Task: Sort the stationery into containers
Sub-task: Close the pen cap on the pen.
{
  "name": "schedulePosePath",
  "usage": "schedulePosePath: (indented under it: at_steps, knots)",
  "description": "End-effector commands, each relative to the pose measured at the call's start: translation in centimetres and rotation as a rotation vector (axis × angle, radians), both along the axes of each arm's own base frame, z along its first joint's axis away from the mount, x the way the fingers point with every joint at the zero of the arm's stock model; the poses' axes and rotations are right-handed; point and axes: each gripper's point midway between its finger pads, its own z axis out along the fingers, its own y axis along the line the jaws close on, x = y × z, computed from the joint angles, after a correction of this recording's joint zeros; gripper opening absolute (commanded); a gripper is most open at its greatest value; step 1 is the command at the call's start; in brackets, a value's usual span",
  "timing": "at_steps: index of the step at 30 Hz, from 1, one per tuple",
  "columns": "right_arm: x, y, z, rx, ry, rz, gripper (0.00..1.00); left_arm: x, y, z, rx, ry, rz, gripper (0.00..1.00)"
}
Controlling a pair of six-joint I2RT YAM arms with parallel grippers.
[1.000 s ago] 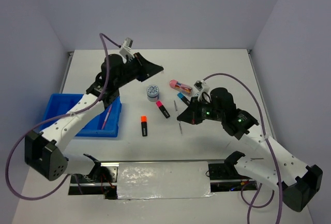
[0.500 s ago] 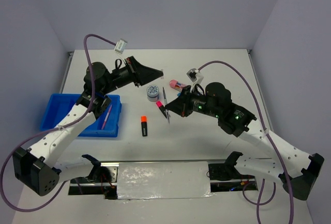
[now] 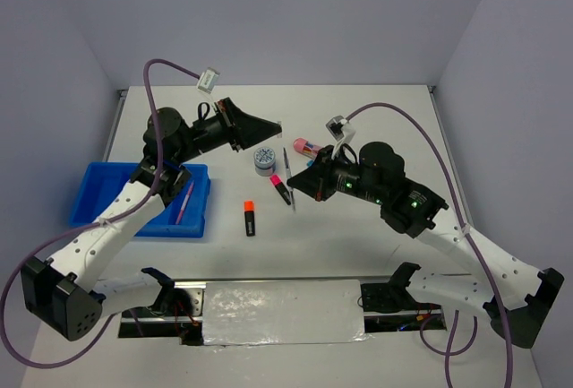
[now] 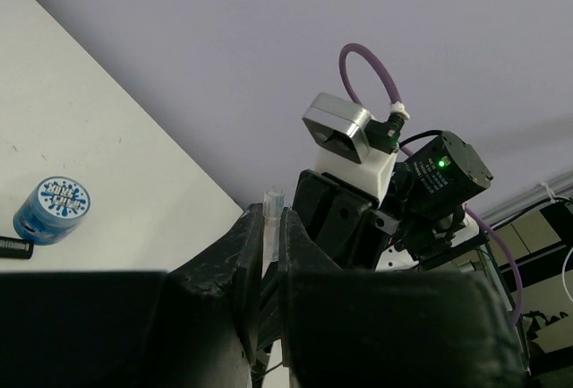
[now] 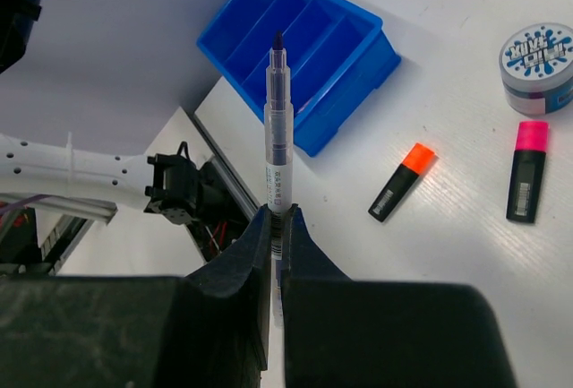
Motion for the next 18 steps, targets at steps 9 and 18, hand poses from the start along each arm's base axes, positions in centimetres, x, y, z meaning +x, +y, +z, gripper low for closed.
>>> schedulePosePath:
  at_steps: [9, 18]
  knots:
    - [-0.6, 0.5, 4.4, 0.067, -0.103, 0.048, 0.00, 0.0, -0.3, -0.2, -0.011, -0.051, -0.035, 0.00]
    - [-0.4, 0.6, 4.3, 0.073, -0.094, 0.037, 0.00, 0.0, -0.4, -1.3, -0.010, -0.031, -0.042, 0.00]
